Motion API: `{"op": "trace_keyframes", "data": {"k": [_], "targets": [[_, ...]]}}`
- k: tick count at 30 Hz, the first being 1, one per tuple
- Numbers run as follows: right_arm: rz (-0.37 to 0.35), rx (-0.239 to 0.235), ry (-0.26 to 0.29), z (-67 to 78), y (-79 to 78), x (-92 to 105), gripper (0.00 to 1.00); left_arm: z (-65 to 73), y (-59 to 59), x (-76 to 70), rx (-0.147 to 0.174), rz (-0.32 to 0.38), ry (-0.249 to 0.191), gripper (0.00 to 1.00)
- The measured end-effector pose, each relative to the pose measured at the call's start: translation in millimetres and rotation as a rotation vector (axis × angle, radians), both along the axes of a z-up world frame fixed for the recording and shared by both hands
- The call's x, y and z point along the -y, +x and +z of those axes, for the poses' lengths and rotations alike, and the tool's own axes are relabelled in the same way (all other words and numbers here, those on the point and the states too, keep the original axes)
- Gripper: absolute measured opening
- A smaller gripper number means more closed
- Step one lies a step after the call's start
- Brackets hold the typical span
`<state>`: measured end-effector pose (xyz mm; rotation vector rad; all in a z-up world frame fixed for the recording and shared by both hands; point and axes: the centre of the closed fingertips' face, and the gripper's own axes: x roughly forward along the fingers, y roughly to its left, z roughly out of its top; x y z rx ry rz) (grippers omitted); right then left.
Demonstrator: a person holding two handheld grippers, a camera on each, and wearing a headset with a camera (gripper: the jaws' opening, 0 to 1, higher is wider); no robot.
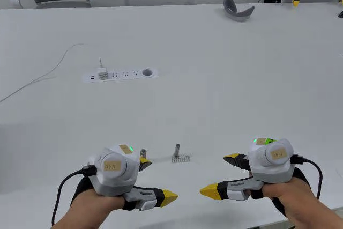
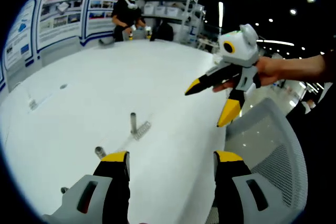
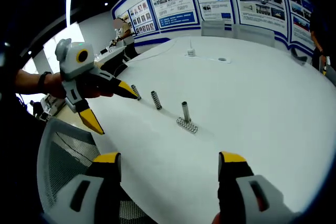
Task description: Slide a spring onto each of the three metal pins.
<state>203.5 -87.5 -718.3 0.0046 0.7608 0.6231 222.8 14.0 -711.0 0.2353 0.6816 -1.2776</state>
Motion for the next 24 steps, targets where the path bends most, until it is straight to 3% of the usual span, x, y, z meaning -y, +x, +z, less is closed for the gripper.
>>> {"op": "trace_keyframes", "data": {"k": [6, 8, 14, 24], "targets": [[-0.012, 0.003, 0.006, 2.6, 0.6, 2.2, 0.78, -6.7, 6.2, 14.1, 0.0, -0.019, 0.01, 0.66], [-0.014, 0.003, 0.007, 1.5, 1.1, 3.5, 0.78, -10.0, 8.1, 16.8, 0.021, -0.034, 0.03, 0.66], [-0.022, 0.0, 0.017, 3.0, 1.6, 3.8, 0.78, -21.8, 14.2, 30.7, 0.032, -0.059, 0.054, 0.64], [-0.037, -0.01, 0.031, 3.8, 1.2, 9.6, 0.78, -45.4, 25.9, 51.1, 0.025, -0.068, 0.085, 0.61]]}}
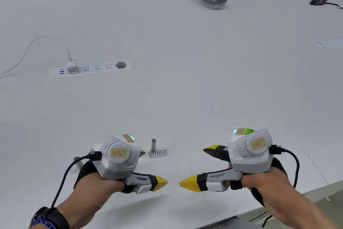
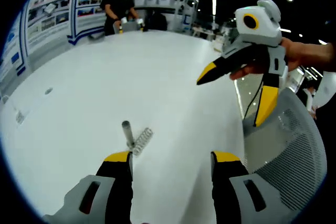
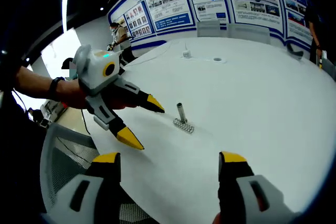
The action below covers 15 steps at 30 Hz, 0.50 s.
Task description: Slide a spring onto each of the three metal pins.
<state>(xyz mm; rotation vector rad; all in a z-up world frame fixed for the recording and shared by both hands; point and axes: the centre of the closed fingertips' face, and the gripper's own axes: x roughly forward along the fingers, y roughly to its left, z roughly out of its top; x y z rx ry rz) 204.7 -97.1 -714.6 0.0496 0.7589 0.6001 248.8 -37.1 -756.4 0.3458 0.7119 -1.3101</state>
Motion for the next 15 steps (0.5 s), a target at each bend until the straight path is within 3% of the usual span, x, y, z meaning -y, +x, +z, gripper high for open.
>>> {"op": "trace_keyframes", "data": {"k": [8, 15], "targets": [[-0.013, -0.017, 0.008, -4.1, -3.4, 6.3, 0.77, -14.3, 13.4, 8.5, -0.016, 0.027, 0.013, 0.6], [-0.028, -0.024, 0.017, -6.5, -5.1, 12.2, 0.77, -20.8, 18.3, 11.1, -0.039, 0.048, 0.014, 0.59]]}}
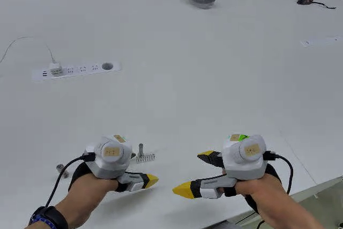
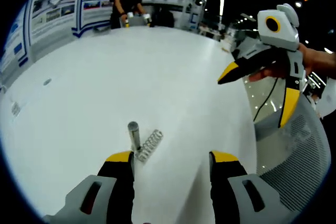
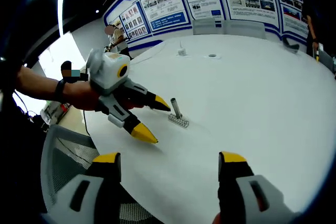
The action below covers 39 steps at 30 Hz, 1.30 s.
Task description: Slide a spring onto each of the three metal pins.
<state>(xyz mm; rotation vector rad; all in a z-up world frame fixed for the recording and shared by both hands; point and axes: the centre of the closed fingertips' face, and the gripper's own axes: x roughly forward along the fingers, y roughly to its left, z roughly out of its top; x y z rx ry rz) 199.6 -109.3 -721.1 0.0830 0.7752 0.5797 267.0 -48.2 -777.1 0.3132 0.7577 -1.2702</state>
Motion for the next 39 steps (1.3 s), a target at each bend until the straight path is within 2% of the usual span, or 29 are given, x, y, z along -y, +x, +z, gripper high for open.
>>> {"op": "trace_keyframes", "data": {"k": [4, 11, 17, 24, 26, 30, 33, 37, 39], "targets": [[-0.004, -0.007, 0.002, -2.4, -1.2, 2.6, 0.77, -2.9, 0.7, 0.6, -0.009, 0.004, 0.001, 0.58], [-0.001, -0.013, 0.011, -4.4, -0.8, 1.8, 0.77, -3.8, -4.7, -1.4, -0.017, -0.003, 0.001, 0.56], [0.008, -0.017, 0.012, -6.8, 0.0, 1.0, 0.77, -1.1, -4.1, -2.2, -0.009, 0.002, -0.006, 0.52], [0.016, -0.022, 0.012, -6.8, 1.2, -0.3, 0.76, -7.3, 2.9, 2.0, 0.007, 0.018, 0.004, 0.45], [0.017, -0.024, 0.011, -7.1, 1.3, 0.3, 0.76, -8.8, 1.4, 3.6, -0.002, 0.018, 0.004, 0.44], [0.012, -0.024, 0.013, -6.4, 0.5, 2.5, 0.76, -8.5, -3.1, 6.1, 0.005, 0.009, 0.004, 0.4], [0.004, -0.028, 0.014, -7.8, 0.0, 4.8, 0.75, -13.7, 2.1, 4.2, 0.01, 0.038, 0.023, 0.35], [-0.003, -0.032, 0.02, -8.2, -1.0, 4.8, 0.75, -15.3, 10.1, 5.6, -0.007, 0.114, 0.013, 0.27], [-0.004, -0.033, 0.021, -8.9, -0.8, 4.6, 0.75, -16.3, 10.5, 7.5, -0.02, 0.136, 0.009, 0.24]]}}
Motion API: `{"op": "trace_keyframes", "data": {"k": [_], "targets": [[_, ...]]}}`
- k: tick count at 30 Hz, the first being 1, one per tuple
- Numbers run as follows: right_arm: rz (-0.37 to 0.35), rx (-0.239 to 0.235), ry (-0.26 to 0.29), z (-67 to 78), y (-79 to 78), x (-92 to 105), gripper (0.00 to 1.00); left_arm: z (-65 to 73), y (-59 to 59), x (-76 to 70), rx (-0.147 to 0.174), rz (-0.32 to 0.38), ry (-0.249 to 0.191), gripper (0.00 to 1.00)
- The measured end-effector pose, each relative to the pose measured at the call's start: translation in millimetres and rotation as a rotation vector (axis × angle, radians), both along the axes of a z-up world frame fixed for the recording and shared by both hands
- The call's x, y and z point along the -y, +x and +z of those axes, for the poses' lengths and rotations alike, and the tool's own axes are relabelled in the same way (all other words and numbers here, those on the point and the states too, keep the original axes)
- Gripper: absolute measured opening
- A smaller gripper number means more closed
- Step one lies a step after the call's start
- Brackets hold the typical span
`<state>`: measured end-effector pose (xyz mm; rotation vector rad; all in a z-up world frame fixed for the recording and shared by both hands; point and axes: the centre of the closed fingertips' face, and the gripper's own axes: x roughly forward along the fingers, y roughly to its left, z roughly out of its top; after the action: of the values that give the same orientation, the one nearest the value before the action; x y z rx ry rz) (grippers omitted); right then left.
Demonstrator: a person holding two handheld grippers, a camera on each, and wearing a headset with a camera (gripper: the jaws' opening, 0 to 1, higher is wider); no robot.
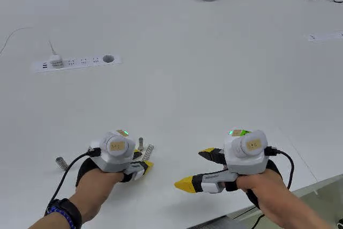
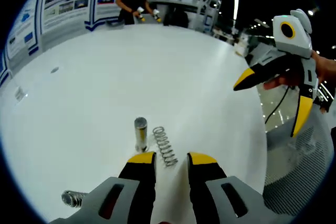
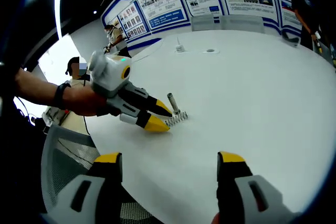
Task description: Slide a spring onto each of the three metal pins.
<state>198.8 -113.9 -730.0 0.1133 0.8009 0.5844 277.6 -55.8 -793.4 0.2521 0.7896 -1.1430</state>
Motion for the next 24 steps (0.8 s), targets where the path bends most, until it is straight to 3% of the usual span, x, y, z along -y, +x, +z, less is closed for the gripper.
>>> {"op": "trace_keyframes", "data": {"k": [11, 24], "targets": [[-0.006, 0.001, 0.003, 0.8, 2.2, 3.5, 0.74, -6.0, -0.1, 5.4, 0.02, 0.046, 0.023, 0.12], [-0.001, 0.0, 0.005, 0.2, 2.1, 0.7, 0.74, -7.5, -8.7, -7.0, 0.061, -0.014, 0.068, 0.11]]}}
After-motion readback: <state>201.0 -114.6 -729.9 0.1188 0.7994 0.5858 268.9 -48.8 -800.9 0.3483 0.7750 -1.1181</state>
